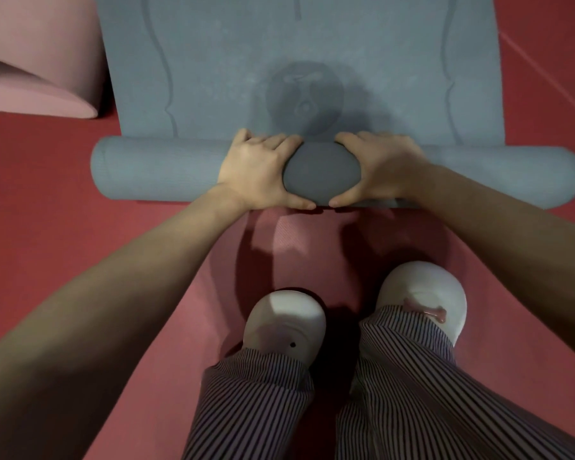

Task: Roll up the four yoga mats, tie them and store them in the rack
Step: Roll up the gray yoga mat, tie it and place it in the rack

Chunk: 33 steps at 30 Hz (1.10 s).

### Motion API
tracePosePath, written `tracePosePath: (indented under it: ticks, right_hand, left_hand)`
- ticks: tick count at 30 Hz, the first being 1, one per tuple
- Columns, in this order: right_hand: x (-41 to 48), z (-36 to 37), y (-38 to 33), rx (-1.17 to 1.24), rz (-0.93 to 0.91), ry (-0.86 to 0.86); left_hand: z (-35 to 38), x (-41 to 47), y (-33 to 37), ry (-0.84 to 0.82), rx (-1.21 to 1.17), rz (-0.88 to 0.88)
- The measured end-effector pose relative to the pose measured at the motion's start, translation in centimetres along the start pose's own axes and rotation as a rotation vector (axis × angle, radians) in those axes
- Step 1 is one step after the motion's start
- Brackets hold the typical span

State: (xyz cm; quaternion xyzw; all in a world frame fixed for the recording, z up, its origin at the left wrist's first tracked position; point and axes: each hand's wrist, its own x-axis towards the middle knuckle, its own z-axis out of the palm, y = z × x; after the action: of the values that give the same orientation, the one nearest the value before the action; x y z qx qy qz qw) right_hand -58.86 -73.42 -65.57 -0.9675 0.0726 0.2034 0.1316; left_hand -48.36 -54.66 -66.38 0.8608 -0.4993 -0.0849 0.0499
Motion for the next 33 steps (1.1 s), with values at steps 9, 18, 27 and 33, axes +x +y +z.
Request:
tracePosePath:
  ticks: [9, 18, 27, 33]
  right_hand:
    - [-0.5, -1.5, 0.9, 0.297, 0.0, -0.42]
    - [-3.0, 0.5, 0.9, 0.214, -0.111, -0.347]
    - [-5.1, 2.5, -2.4, 0.002, -0.07, -0.066]
    - [-2.7, 0.9, -1.3, 0.171, -0.049, -0.161]
  left_hand:
    - [-2.0, 0.9, 1.7, -0.425, -0.126, -0.117]
    - [-0.2, -0.9, 2.6, -0.601, -0.297, -0.145]
    - [-0.5, 0.3, 1.6, -0.492, -0.471, -0.082]
    - [-0.6, -0.7, 2.0, -0.152, -0.509, 0.064]
